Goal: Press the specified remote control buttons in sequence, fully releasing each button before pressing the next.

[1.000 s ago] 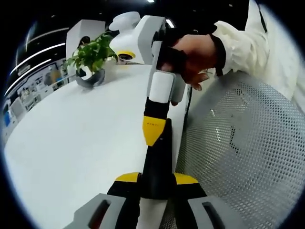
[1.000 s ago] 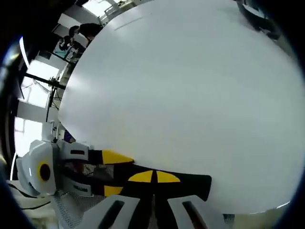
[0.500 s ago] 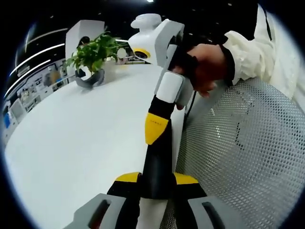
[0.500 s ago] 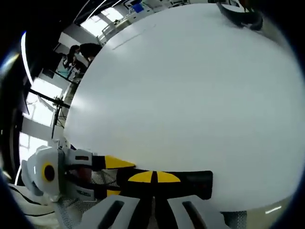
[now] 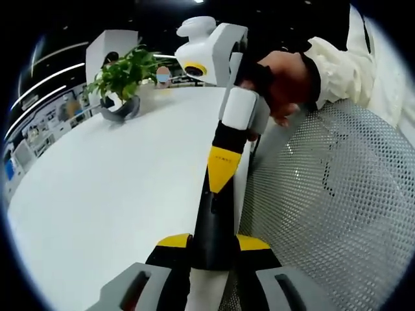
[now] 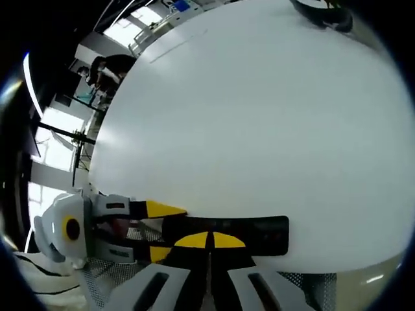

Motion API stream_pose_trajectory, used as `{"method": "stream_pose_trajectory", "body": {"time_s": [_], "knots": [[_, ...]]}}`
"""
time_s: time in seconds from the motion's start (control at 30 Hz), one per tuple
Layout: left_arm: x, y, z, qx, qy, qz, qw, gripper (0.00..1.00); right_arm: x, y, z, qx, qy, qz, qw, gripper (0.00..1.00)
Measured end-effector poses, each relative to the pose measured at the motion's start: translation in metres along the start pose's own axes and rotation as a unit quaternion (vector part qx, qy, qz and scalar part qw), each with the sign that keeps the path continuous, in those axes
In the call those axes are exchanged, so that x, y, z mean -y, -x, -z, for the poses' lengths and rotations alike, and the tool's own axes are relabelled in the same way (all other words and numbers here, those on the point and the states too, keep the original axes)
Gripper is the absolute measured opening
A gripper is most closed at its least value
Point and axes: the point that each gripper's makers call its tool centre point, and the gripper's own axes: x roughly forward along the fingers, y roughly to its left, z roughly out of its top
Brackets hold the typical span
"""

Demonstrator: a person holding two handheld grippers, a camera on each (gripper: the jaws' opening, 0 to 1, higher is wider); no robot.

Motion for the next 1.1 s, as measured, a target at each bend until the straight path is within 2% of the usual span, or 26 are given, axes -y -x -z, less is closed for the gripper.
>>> {"method": "stream_pose_trajectory", "body": {"time_s": [0.37,0.83,1.1], "knots": [[0.0006,0.0002,-0.0008,0.001,0.009,0.001,1.0000,0.25,0.0006,-0.0020,0.0036,-0.005,0.018,0.014,0.9997,0.00],[0.0002,0.0004,-0.0004,-0.002,0.015,0.001,0.9999,0.25,0.0012,-0.0021,0.0024,0.014,0.057,0.045,0.9973,0.00],[0.0000,0.0001,-0.0003,0.000,0.012,0.001,0.9999,0.25,0.0016,-0.0020,0.0012,0.012,0.053,0.035,0.9979,0.00]]}}
